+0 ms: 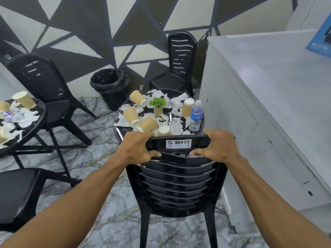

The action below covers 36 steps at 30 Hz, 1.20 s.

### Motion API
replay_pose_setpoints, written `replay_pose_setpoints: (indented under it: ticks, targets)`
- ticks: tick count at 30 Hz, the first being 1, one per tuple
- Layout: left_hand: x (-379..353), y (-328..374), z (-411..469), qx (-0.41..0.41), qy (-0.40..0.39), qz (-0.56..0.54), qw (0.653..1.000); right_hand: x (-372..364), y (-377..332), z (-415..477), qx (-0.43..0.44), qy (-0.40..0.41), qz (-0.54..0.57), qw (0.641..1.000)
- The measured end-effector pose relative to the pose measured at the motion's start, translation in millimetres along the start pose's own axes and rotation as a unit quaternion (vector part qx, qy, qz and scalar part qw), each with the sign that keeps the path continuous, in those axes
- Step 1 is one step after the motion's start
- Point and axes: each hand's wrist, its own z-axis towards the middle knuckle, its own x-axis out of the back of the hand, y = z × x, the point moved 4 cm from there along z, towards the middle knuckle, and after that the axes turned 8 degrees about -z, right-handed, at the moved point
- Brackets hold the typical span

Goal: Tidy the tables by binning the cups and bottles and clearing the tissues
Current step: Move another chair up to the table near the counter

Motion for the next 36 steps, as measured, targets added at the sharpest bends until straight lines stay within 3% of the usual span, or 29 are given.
replay_pose_setpoints:
  ticks: [5, 9, 13, 18, 25, 36]
  targets:
    - [16.1, -16.4, -13.4, -0.021, 0.065, -0.033, 0.997, -4.4, -22.0, 17.7, 0.051, 0.028, -0.03, 0.998]
    - [-4.2, -33.2, -36.9, 0.0, 0.078, -0.024, 0.997, -21.8, -29.8, 5.3, 0.037, 0.07, -0.007, 0.997]
    - [-39.2, -20.2, -55.1, -0.031, 0.076, -0.032, 0.996, -46.1, -14.0, -25.0, 0.014, 0.059, 0.079, 0.995]
    - [-36.0, -17.6, -38.9, -0.022, 0.058, -0.048, 0.997, -32.0, -6.7, 3.0, 0.02, -0.017, 0.063, 0.998]
    - [-4.5, -43.7, -45.4, -0.044, 0.11, -0.048, 0.992, -34.0, -36.3, 7.0, 0.081, 0.04, 0.123, 0.988]
    - [-42.2, -37.8, -77.7, -0.102, 0.144, -0.04, 0.984, -57.8, -29.4, -37.9, 0.043, 0.089, 0.102, 0.99]
